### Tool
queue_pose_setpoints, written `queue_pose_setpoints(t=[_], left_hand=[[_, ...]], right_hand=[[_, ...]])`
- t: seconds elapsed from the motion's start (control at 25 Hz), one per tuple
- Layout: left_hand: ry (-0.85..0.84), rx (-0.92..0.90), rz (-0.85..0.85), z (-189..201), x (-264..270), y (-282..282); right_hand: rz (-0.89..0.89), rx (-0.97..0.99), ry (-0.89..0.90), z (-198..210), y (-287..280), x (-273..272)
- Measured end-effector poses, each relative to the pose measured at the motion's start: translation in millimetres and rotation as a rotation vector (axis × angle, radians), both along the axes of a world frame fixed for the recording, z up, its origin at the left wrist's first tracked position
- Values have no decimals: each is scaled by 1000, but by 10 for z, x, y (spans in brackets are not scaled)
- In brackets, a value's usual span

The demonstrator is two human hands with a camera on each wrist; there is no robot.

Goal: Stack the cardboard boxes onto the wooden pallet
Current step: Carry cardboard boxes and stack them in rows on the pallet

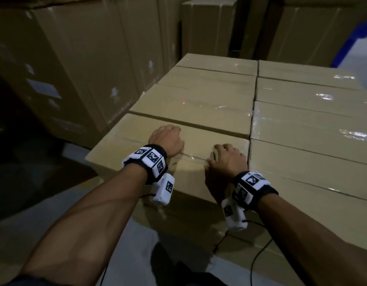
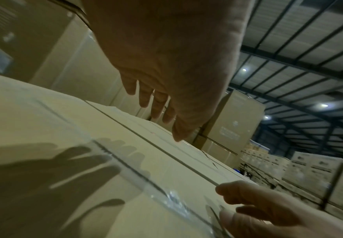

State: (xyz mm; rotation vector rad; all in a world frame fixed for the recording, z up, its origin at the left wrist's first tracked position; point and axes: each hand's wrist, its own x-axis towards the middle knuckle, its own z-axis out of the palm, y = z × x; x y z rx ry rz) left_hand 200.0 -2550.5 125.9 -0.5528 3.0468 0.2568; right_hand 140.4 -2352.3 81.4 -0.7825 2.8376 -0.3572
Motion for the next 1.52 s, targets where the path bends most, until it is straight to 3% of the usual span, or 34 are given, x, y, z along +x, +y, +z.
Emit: queue_pose_setpoints(t=[0.32,0.64,0.72,0.84,1.16,1.52], left_hand=[[-250,-23,-412,-293,-1294,47],[-289,-115,-713,-518,-1774,164],[-270,-100,-728,-566,-1789,152],[-232,-100,-753,-571,-1764,141],[-163,-47,-770,-590,-1799,126],[-53,-25,-721,-596,-1652,113]], right_hand=[[-35,99,-44,-79,70,-2],[-92,210,-223,43,-25,608],[-92,251,-249,-13,-113,752],[-137,308,-150,-174,-213,906],[-219,199,31,-357,-287,1126],[-224,223,-37,-342,-277,1003]])
